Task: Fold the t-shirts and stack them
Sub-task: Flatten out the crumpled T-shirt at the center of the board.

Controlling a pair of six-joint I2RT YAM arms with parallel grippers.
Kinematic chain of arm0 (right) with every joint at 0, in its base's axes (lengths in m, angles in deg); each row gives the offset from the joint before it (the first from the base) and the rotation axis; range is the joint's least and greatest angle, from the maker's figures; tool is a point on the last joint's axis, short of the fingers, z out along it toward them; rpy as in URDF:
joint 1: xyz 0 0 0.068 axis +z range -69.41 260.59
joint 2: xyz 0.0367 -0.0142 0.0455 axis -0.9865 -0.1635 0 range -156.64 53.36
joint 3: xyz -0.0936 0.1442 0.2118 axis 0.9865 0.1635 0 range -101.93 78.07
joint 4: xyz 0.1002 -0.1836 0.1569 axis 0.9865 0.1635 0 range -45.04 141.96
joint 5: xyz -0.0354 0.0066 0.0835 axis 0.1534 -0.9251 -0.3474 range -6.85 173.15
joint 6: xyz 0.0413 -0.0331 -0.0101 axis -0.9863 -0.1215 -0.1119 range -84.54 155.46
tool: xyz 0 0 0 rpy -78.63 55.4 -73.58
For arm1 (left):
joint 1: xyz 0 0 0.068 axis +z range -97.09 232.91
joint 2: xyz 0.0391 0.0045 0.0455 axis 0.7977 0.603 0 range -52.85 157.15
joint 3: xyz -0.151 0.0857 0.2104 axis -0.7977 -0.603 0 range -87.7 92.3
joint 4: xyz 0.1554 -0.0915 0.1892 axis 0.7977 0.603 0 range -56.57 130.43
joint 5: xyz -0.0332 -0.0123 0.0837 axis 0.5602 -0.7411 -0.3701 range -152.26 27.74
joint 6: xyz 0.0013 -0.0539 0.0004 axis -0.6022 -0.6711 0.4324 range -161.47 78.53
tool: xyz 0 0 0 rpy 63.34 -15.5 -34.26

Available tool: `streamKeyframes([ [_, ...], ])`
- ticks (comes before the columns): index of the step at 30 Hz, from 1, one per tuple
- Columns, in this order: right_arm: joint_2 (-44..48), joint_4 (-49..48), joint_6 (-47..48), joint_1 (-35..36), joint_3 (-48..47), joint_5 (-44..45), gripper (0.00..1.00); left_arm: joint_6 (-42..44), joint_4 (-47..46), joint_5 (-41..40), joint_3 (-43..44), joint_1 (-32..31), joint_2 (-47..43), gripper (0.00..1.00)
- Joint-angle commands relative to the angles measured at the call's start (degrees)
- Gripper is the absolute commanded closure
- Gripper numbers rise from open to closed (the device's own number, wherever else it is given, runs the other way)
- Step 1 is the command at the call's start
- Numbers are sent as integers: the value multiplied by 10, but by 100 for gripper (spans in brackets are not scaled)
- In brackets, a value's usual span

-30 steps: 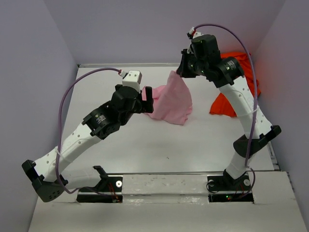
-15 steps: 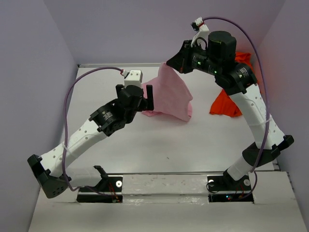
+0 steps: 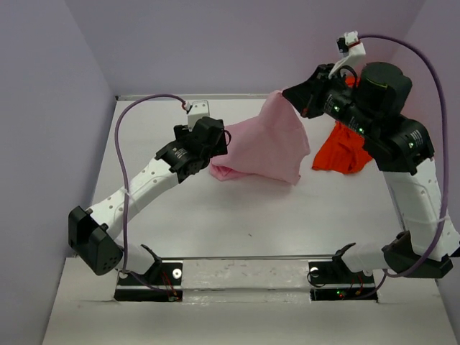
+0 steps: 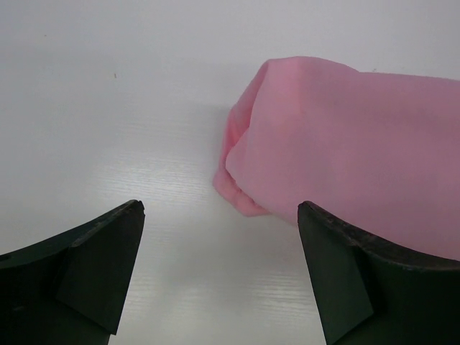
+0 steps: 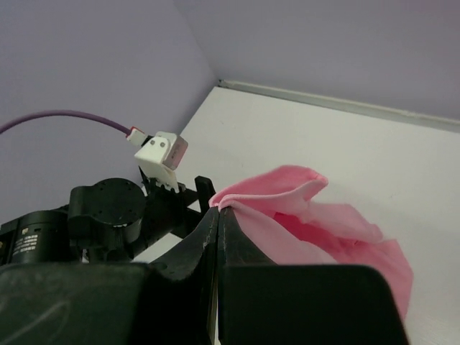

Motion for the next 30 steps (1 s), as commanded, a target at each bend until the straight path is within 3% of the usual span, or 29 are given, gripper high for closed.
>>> streamKeyframes([
  [1, 18, -7, 44, 2, -46, 14, 100, -38, -2, 8, 45, -3, -13, 3],
  [8, 10, -52, -9, 12, 113, -76, 100, -34, 41, -5, 13, -3, -119, 3],
  [12, -55, -74, -4, 73, 124, -94, 100, -26, 71, -9, -27, -3, -193, 3],
  [16, -155, -62, 6, 144, 57, -95, 100, -36, 93, -13, -55, -3, -254, 3],
  [23, -322, -7, 11, 241, -221, -106, 100, -36, 119, -48, -47, -3, -291, 3],
  [26, -327, -4, 10, 248, -291, -104, 100, -31, 121, -57, -36, -3, -284, 3],
  [30, -254, -29, 32, 248, -257, -41, 100, -32, 112, -62, -24, -2, -274, 3],
])
